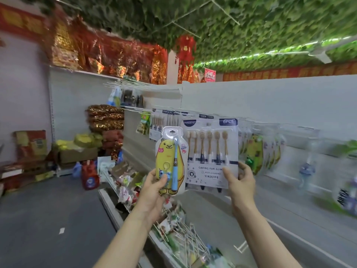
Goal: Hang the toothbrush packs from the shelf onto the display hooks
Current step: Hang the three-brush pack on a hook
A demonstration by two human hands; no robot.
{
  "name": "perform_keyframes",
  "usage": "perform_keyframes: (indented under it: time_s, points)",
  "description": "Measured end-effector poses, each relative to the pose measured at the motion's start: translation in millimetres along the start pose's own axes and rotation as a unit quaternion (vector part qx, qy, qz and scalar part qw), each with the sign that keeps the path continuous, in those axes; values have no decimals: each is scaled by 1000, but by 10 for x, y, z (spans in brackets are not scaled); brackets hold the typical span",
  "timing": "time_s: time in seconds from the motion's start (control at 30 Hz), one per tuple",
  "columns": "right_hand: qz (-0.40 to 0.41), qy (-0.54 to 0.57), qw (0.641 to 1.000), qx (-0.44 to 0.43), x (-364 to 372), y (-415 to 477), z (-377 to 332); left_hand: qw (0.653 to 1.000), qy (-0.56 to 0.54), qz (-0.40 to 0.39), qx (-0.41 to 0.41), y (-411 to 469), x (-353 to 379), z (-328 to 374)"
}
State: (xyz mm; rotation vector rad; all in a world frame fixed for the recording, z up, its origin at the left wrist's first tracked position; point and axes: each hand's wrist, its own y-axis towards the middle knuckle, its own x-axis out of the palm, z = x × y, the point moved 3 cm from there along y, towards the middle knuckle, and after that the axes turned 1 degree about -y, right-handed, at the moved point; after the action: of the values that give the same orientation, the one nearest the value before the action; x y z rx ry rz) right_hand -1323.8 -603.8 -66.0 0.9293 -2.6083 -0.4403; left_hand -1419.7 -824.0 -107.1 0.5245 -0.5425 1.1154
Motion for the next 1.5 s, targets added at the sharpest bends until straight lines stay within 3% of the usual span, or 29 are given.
perform_keyframes:
  time_s: [0.3, 0.7, 1.03, 1.5]
  points:
    - [31, -25, 999, -15, 1372, 601, 661, 998, -7, -43, -35, 1506, -660, 282]
    - [183, -3, 983, 7, 2981, 1265, 1252, 973, -7, -189, -131, 3429, -1291, 1007]
    - [252, -18, 968, 2, 3298, 1700, 1600, 955, -18, -244, -170, 4114, -1381, 948]
    - [271, -1, 963, -3, 3160, 2304, 2039, 946, -10, -269, -178, 4769, -1190, 644]
